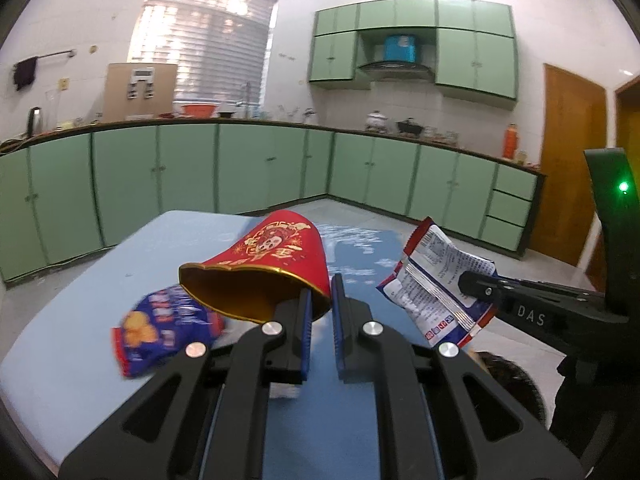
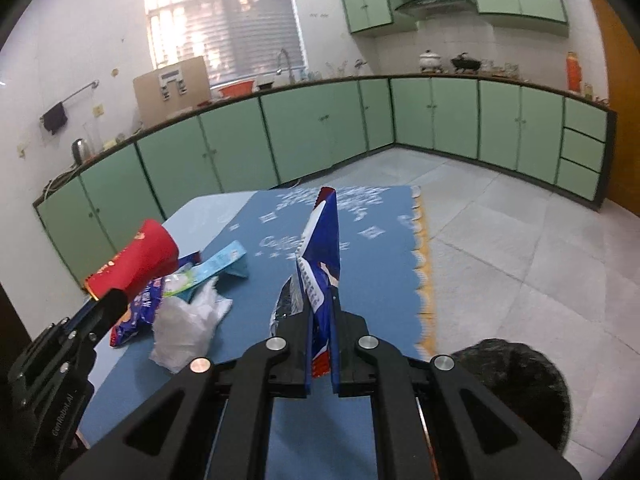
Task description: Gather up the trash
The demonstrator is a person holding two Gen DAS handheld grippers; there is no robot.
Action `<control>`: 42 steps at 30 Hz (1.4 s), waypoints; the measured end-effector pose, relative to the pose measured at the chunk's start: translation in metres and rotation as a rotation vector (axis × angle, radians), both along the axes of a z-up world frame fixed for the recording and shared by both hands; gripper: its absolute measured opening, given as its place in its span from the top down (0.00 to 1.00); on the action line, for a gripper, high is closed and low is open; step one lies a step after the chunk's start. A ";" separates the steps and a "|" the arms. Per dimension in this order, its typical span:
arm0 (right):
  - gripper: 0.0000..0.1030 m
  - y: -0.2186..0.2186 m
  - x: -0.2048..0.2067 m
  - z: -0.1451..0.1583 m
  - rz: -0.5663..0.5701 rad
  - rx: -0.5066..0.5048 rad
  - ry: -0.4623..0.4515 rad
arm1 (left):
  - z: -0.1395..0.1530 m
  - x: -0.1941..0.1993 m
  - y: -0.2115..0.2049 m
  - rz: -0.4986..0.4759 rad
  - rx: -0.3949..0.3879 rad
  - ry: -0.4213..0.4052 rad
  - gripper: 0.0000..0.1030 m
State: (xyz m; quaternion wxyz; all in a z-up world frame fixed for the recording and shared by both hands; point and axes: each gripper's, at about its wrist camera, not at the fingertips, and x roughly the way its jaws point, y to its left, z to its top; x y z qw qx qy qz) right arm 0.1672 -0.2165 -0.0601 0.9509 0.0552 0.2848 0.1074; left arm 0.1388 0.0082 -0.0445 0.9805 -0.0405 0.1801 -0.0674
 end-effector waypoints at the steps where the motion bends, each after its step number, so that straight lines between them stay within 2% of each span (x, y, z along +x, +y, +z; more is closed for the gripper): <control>1: 0.94 -0.010 -0.004 0.002 -0.017 -0.005 -0.003 | 0.001 -0.001 -0.009 -0.022 -0.007 0.002 0.92; 6: 0.94 -0.066 -0.030 0.003 -0.124 -0.039 0.002 | 0.001 -0.012 -0.066 -0.156 -0.013 0.009 0.92; 11: 0.94 -0.129 -0.053 -0.009 -0.245 -0.049 0.045 | -0.010 -0.021 -0.123 -0.279 -0.012 0.050 0.92; 17: 0.93 -0.176 -0.065 -0.034 -0.333 -0.053 0.106 | -0.027 -0.024 -0.175 -0.362 -0.010 0.085 0.92; 23: 0.92 -0.206 -0.059 -0.058 -0.366 -0.030 0.157 | -0.045 -0.012 -0.215 -0.436 0.000 0.139 0.92; 26: 0.91 -0.218 -0.056 -0.069 -0.374 -0.021 0.182 | -0.054 -0.005 -0.226 -0.468 0.001 0.171 0.90; 28: 0.82 -0.225 -0.053 -0.075 -0.380 -0.017 0.195 | -0.058 -0.002 -0.231 -0.484 0.002 0.182 0.88; 29: 0.81 -0.227 -0.052 -0.076 -0.386 -0.016 0.197 | -0.060 -0.002 -0.233 -0.487 0.006 0.180 0.87; 32: 0.80 -0.231 -0.054 -0.079 -0.389 -0.011 0.195 | -0.061 -0.001 -0.237 -0.490 0.019 0.176 0.86; 35: 0.76 -0.231 -0.053 -0.078 -0.393 -0.004 0.188 | -0.058 0.000 -0.234 -0.486 0.022 0.169 0.83; 37: 0.72 -0.229 -0.053 -0.075 -0.395 -0.003 0.178 | -0.057 -0.004 -0.233 -0.479 0.025 0.159 0.72; 42: 0.71 -0.226 -0.059 -0.066 -0.396 -0.005 0.154 | -0.051 -0.001 -0.230 -0.475 0.015 0.154 0.70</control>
